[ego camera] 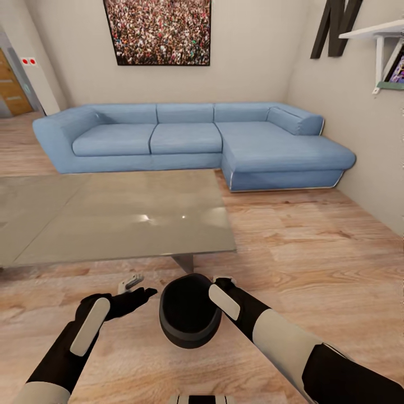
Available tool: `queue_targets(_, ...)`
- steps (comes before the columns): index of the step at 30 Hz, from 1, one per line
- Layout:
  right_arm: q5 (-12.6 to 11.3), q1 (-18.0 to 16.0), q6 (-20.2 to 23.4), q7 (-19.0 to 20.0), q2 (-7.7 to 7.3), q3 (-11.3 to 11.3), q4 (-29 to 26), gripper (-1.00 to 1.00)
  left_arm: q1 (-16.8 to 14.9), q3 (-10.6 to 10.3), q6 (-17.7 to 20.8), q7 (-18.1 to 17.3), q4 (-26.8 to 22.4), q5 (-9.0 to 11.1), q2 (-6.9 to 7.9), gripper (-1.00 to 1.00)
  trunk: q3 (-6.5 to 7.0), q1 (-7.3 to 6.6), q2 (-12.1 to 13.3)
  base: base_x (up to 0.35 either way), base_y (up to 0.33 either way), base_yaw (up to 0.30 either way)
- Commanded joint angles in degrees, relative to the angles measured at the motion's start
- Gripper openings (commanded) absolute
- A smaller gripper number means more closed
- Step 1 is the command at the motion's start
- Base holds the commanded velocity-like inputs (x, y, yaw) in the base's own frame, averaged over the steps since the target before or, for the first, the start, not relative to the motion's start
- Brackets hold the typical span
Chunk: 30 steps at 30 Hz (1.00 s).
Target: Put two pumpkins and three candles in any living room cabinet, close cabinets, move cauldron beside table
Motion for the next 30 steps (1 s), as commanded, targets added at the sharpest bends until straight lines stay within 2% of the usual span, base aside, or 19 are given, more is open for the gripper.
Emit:
queue_targets(1, -0.29, -0.07, 0.13, -0.37, 0.00, 0.24, -0.02, 1.00, -0.02, 0.09, 0.36, 0.55, -0.08, 0.61, 0.06, 1.00, 0.18, -0.05, -0.01, -0.173, 0.000, 0.000)
queue_targets(26, -0.29, -0.07, 0.04, -0.37, 0.00, 0.33, -0.02, 1.00, -0.02, 0.57, 1.42, 0.45, -0.36, 0.63, 0.06, 1.00, 5.72, -0.70, 0.33, -0.067, 0.000, 0.000)
queue_targets(30, -0.29, -0.07, 0.09, -0.37, 0.00, 0.28, -0.02, 1.00, -0.02, 0.72, 1.42, 0.44, -0.42, 0.63, 0.06, 1.00, 6.47, -1.42, 1.62, -0.054, 0.000, 0.000)
